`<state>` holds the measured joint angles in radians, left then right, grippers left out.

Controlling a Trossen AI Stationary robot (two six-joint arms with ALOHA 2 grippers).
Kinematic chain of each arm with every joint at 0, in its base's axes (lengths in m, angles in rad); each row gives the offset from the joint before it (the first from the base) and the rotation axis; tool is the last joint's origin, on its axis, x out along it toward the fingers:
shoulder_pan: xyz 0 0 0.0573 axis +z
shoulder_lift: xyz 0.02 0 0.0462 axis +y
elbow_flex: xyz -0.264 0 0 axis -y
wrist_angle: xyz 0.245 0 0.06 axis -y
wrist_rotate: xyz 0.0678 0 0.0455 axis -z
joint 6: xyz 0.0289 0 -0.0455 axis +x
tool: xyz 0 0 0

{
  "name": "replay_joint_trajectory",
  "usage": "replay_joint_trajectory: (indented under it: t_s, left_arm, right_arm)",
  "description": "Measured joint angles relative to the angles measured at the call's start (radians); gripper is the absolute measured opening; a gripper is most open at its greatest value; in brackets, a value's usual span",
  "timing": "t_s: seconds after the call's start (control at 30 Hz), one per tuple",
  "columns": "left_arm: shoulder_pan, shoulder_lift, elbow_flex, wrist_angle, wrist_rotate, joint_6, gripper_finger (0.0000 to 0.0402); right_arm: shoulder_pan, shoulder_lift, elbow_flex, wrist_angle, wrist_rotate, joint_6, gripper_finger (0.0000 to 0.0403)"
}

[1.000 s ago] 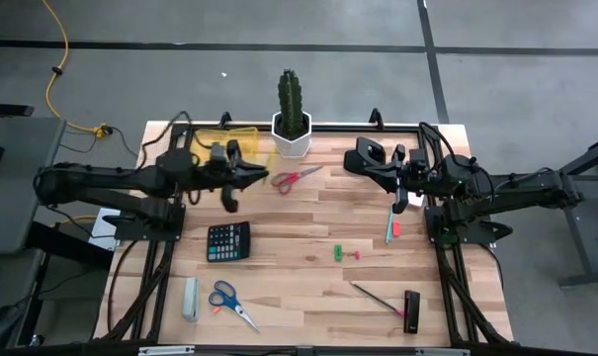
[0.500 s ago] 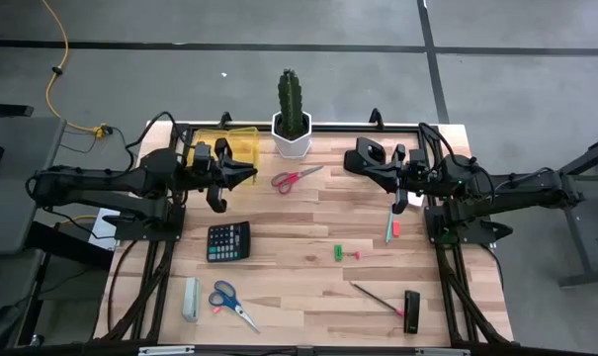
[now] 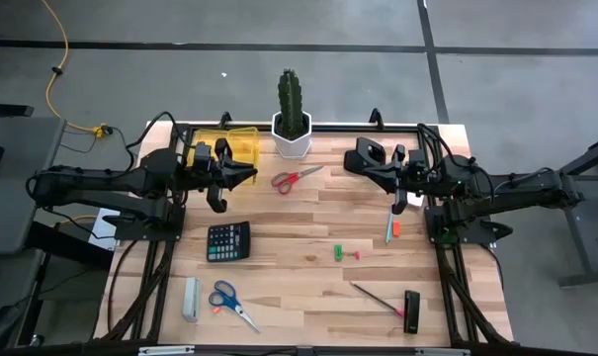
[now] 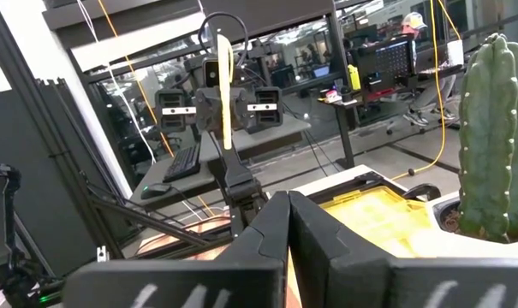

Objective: Pack school essentials
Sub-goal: Put the yellow pen into the transparent yellow supply box

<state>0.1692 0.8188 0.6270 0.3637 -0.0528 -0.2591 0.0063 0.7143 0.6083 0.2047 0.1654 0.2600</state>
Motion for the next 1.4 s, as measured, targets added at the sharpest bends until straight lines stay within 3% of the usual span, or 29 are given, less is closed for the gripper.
replay_joint_trajectory:
  t_s: [0.33,0.7,0.87,1.0,1.13,1.4]
  left_arm:
    - [0.000,-0.018,0.001,-0.017,-0.055,-0.018,0.0003]
    - [0.001,-0.058,0.001,-0.176,-0.210,-0.022,0.0003]
    - [0.008,-0.068,0.001,-0.270,-0.347,-0.052,0.0003]
    - [0.069,-0.069,0.056,-0.470,-0.446,-0.120,0.0003]
    - [0.180,-0.056,0.150,-0.727,-0.478,-0.185,0.0003]
    - [0.370,0.038,0.184,-0.973,-0.430,-0.284,0.0003]
  right_arm:
    - [0.000,0.000,0.000,0.000,0.000,0.000,0.0000]
    - [0.000,0.000,0.000,-0.002,0.000,0.000,0.0000]
    - [0.000,0.000,0.000,-0.002,0.000,0.000,0.0000]
    - [0.000,0.000,0.000,-0.002,0.000,0.000,0.0000]
    - [0.000,0.000,0.000,-0.002,0.000,0.000,0.0000]
    - [0.000,0.000,0.000,-0.019,0.000,0.000,0.0000]
